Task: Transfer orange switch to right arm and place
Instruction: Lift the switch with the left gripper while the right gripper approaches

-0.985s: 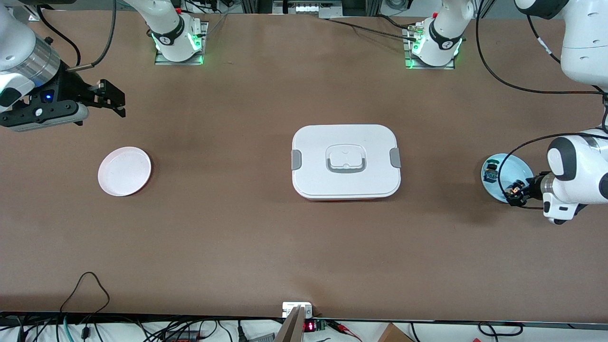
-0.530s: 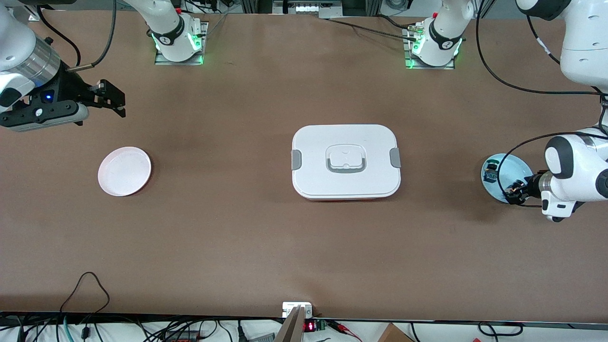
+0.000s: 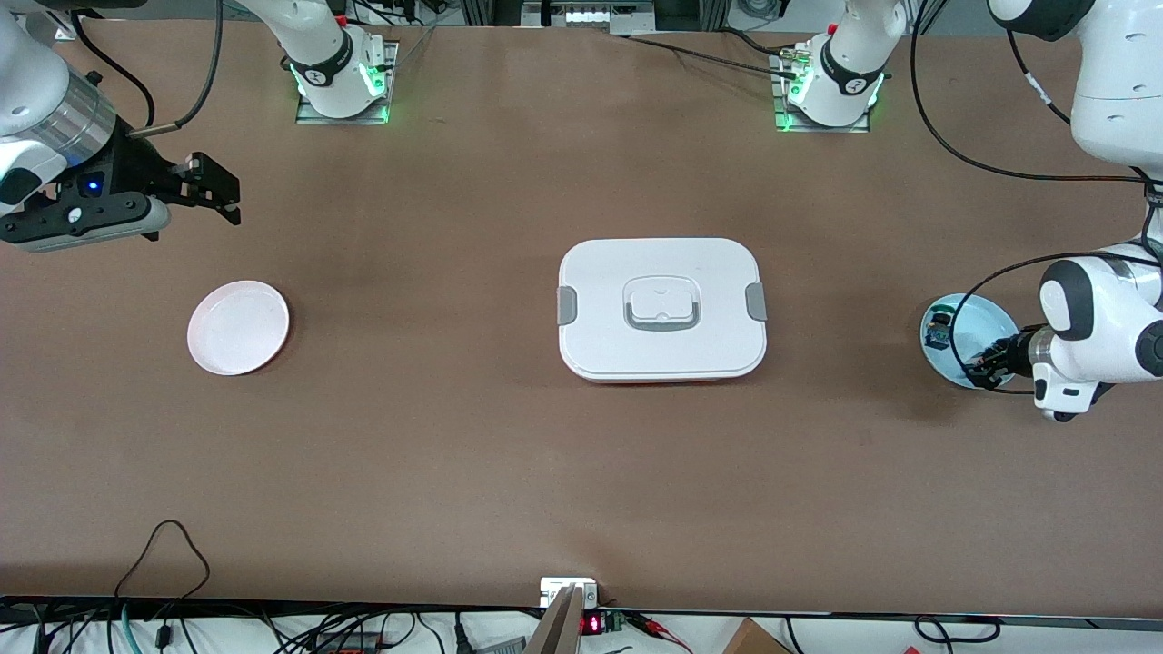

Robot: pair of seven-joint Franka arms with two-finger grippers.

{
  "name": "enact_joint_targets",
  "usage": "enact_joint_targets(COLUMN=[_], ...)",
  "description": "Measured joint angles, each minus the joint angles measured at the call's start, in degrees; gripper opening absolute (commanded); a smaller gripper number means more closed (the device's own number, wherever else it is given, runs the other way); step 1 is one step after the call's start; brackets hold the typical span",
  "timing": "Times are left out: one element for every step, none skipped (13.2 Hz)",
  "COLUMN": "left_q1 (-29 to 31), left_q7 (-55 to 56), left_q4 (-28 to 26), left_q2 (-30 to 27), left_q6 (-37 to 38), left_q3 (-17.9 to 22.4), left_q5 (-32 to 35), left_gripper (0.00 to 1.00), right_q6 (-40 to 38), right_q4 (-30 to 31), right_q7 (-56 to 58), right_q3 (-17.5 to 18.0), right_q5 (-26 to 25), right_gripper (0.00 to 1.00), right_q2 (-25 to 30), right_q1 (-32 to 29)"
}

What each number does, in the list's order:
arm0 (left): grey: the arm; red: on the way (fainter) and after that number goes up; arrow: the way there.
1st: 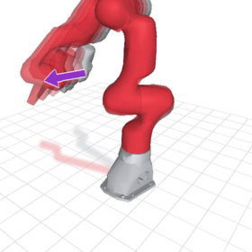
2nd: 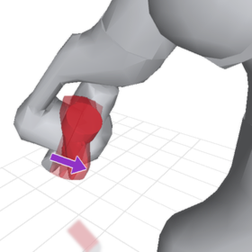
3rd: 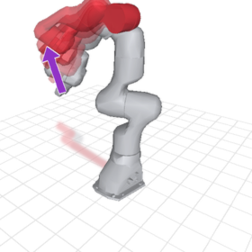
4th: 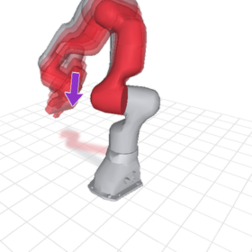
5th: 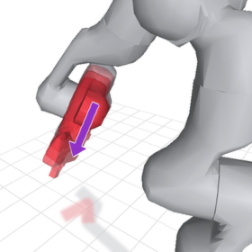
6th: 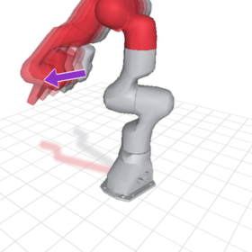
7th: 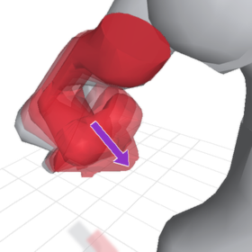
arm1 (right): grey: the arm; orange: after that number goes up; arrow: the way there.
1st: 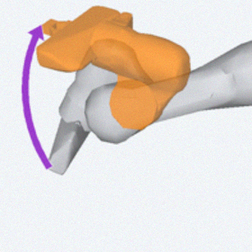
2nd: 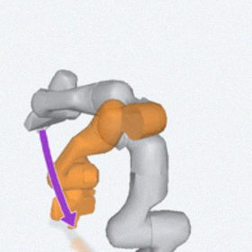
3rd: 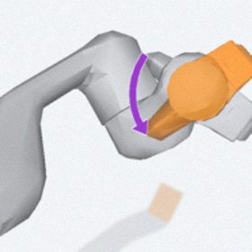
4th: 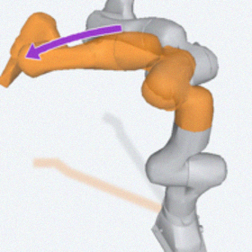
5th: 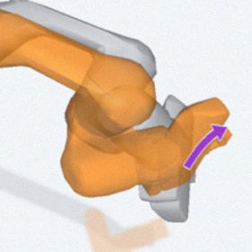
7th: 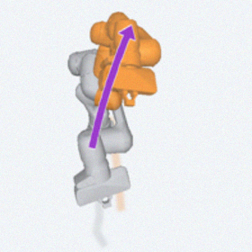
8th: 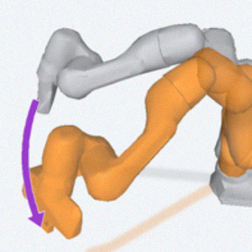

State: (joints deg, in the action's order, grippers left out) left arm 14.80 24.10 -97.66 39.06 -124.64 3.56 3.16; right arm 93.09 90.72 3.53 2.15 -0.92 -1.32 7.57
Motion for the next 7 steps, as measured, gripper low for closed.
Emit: enact_joint_targets(left_q1=[0.0, 0.0, 0.0, 0.0, 0.0, -0.1, -0.1], left_q7=[0.0, 0.0, 0.0, 0.0, -0.4, -1.5, -3.8], left_q4=[0.1, 0.1, 0.3, 0.8, 1.7, 2.9, 4.1], left_q2=[0.0, 0.0, 0.0, -0.2, -0.7, -1.6, -3.0], left_q6=[0.0, 0.0, -0.1, 0.0, 0.9, 3.1, 5.5], left_q3=[0.0, 0.0, -0.1, -0.1, -0.1, -0.2, -0.5], left_q5=[-0.3, -0.7, -0.8, -0.9, -0.9, -0.9, -0.9], left_gripper=[0.45, 0.44, 0.42, 0.41, 0.41, 0.41, 0.41], right_q6=[0.8, 1.5, 1.7, 1.9, 2.0, 2.0, 2.0], right_q4=[0.0, 0.0, 0.0, 0.0, 0.0, 0.0, 0.0], right_q7=[0.0, 0.0, 0.0, 0.0, 0.0, 0.0, 0.0], right_q3=[0.0, 0.0, 0.0, 0.0, -0.1, -0.2, -0.1], right_q5=[0.0, 0.0, 0.0, 0.0, 0.0, 0.0, -0.2], right_gripper=[1.0, 1.0, 1.0, 1.0, 1.0, 1.0, 1.0], right_q2=[-0.1, -0.3, -0.8, -1.1, -1.2, -1.2, -1.1], right_q1=[0.0, 0.0, 0.0, 0.0, 0.0, -0.1, 0.0])
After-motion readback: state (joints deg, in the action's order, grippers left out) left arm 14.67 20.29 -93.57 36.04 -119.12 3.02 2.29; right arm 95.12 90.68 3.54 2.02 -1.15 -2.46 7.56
